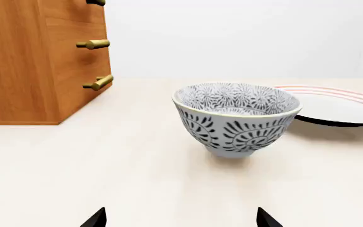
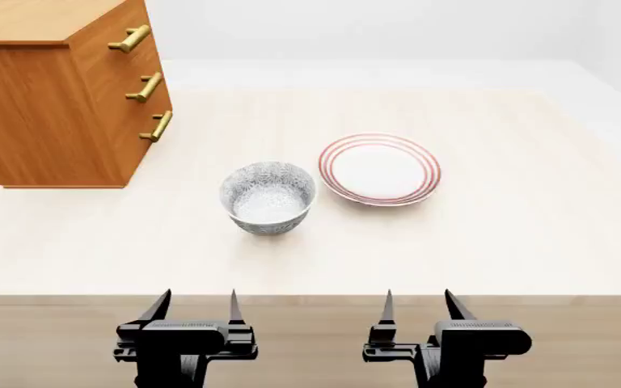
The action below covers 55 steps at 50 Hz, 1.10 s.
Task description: Open the bottom drawer of the cabinet.
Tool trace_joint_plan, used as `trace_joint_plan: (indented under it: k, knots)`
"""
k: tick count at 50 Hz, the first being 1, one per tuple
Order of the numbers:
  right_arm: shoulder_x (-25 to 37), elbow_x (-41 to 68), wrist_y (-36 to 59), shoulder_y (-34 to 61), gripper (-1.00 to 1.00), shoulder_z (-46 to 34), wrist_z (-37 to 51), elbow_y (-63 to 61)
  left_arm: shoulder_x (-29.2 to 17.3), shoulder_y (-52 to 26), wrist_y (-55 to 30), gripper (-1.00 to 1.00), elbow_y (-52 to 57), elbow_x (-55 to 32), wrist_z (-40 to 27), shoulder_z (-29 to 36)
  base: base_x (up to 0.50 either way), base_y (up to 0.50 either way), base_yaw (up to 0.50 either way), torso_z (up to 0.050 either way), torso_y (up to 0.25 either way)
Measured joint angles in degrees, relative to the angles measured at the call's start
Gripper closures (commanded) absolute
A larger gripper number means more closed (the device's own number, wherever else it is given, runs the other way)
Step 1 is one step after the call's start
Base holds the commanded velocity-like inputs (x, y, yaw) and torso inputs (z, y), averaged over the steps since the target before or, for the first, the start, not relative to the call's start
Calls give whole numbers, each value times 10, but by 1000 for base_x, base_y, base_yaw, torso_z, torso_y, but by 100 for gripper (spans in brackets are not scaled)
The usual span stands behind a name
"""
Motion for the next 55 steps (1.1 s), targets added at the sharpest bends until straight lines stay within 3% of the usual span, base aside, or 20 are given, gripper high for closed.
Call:
trace_joint_plan:
  k: [17,28,48,55]
  knots:
    - [21,21,9,-10,-100,-32,13,-26,-20,0,5,-100,-4,-12,-25,25,0,0,0,0,0]
    - [32,25,5,-11,-100,-49,30,-26,-31,-1,9,-100,-9,-21,-38,40,0,500,0,0,0]
    - [45,48,10,-10,-100,-67,46,-32,-50,-2,3,-100,-5,-35,-56,57,0,-32,0,0,0]
    - [58,52,71,-4,-100,-73,55,-85,-57,-11,-65,-100,52,-47,-60,65,0,0,0,0,0]
